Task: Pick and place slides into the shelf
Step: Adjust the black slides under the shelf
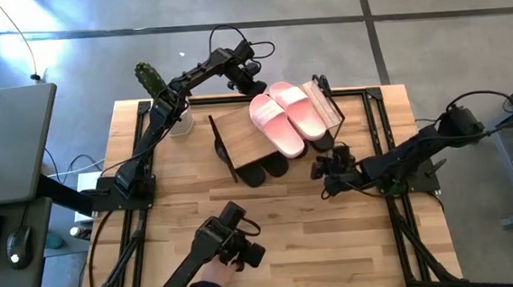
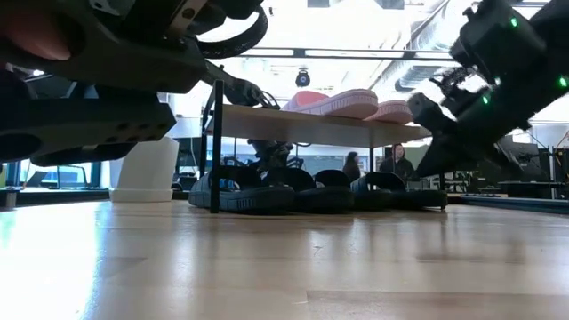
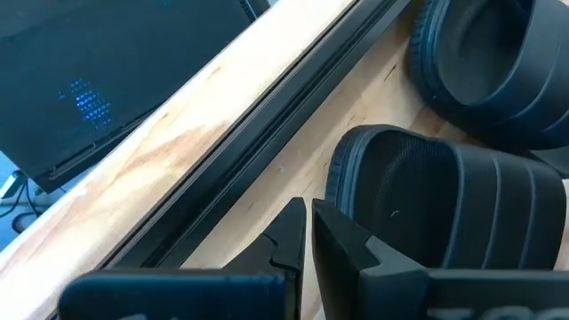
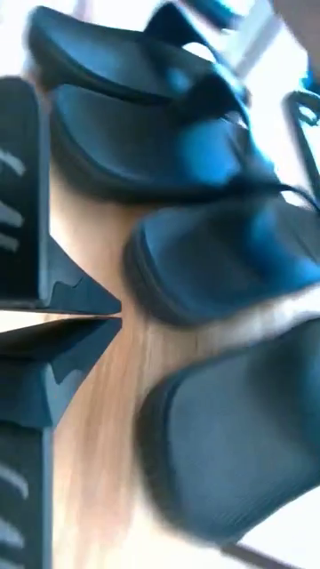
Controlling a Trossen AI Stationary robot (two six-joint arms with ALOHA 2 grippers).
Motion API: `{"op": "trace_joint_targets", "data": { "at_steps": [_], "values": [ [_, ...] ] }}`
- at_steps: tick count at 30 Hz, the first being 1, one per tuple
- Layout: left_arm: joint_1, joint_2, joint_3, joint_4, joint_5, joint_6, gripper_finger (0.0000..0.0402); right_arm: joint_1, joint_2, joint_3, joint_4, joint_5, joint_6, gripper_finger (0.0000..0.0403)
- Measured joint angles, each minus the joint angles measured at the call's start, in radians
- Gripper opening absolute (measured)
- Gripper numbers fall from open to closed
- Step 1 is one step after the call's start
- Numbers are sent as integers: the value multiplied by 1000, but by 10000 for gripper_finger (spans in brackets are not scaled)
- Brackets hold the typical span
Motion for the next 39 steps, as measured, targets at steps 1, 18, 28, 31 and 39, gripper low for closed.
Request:
{"op": "trace_joint_targets", "data": {
  "at_steps": [1, 18, 28, 31, 39],
  "values": [
    [0, 0, 0, -3, 0, 6, 12, 6, 13, -21, 26, 16, 56, 6],
    [17, -1, 0, -20, 48, 34, 12, -135, 215, -114, 596, -10, -25, 0],
    [34, -1, 0, -38, 54, 37, 12, -241, 239, -114, 701, -145, -139, 0],
    [32, -1, 0, -37, 54, 37, 12, -263, 239, -114, 712, -183, -162, 0],
    [32, -1, 0, -34, 54, 37, 12, -274, 239, -58, 720, -244, -300, 0]
  ]
}}
